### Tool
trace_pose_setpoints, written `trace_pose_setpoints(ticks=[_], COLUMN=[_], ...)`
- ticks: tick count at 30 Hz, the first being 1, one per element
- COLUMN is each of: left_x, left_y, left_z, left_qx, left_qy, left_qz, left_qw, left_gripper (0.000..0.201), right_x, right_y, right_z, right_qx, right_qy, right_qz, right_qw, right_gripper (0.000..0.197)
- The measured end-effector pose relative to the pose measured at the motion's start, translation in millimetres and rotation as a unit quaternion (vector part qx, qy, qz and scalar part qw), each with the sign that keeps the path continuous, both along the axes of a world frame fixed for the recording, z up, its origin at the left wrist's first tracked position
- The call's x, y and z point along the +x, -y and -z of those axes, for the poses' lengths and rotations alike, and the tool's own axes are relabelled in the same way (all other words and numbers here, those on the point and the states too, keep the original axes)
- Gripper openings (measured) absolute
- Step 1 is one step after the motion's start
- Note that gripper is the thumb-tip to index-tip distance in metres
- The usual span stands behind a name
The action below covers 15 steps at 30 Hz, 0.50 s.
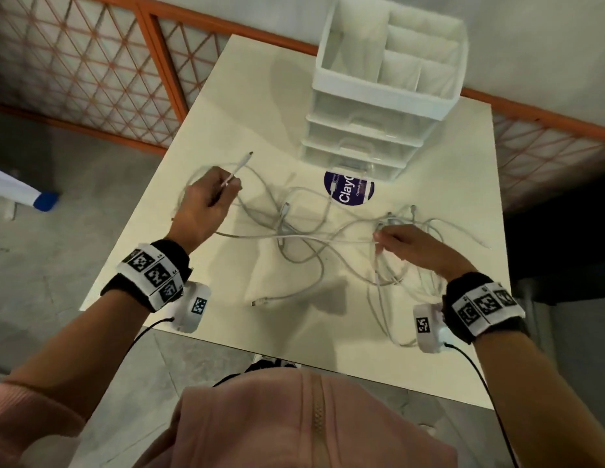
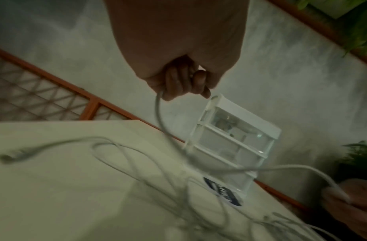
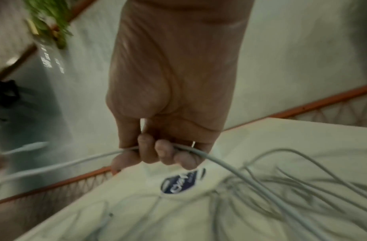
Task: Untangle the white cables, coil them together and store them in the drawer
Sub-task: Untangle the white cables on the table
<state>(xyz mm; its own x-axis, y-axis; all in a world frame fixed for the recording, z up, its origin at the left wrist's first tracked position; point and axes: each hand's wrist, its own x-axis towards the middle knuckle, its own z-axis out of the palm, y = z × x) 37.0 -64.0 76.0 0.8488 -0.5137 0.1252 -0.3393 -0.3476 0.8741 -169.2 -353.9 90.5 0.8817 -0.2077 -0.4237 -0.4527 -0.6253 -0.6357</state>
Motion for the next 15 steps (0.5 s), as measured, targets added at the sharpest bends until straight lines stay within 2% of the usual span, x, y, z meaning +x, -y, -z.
trace_pose_setpoints(ticks=[2,5,8,11,13,15], left_x=[-22,-57,-68,-60,-44,-21], left_y=[23,60,73,69,62,48], left_z=[-5,-17,-21,-20,-18,-15], left_qx=[0.016,0.008,0.031,0.011,-0.007,-0.013], left_qy=[-0.047,-0.13,-0.105,-0.079,-0.041,0.013], left_qz=[0.078,0.201,0.25,0.217,0.133,0.025], left_qw=[0.996,0.971,0.962,0.973,0.99,1.0], left_gripper=[0.025,0.019,0.02,0.028,0.028,0.029], right_x=[9,32,39,25,6,-17], right_y=[-11,-39,-46,-30,-14,8], right_z=[-10,-33,-54,-59,-53,-39], right_qx=[-0.03,-0.029,-0.007,0.029,0.049,0.029], right_qy=[0.018,0.071,0.119,0.104,0.07,0.04], right_qz=[-0.025,-0.043,-0.007,0.014,0.022,0.045], right_qw=[0.999,0.996,0.993,0.994,0.996,0.998], right_gripper=[0.033,0.032,0.033,0.033,0.034,0.036])
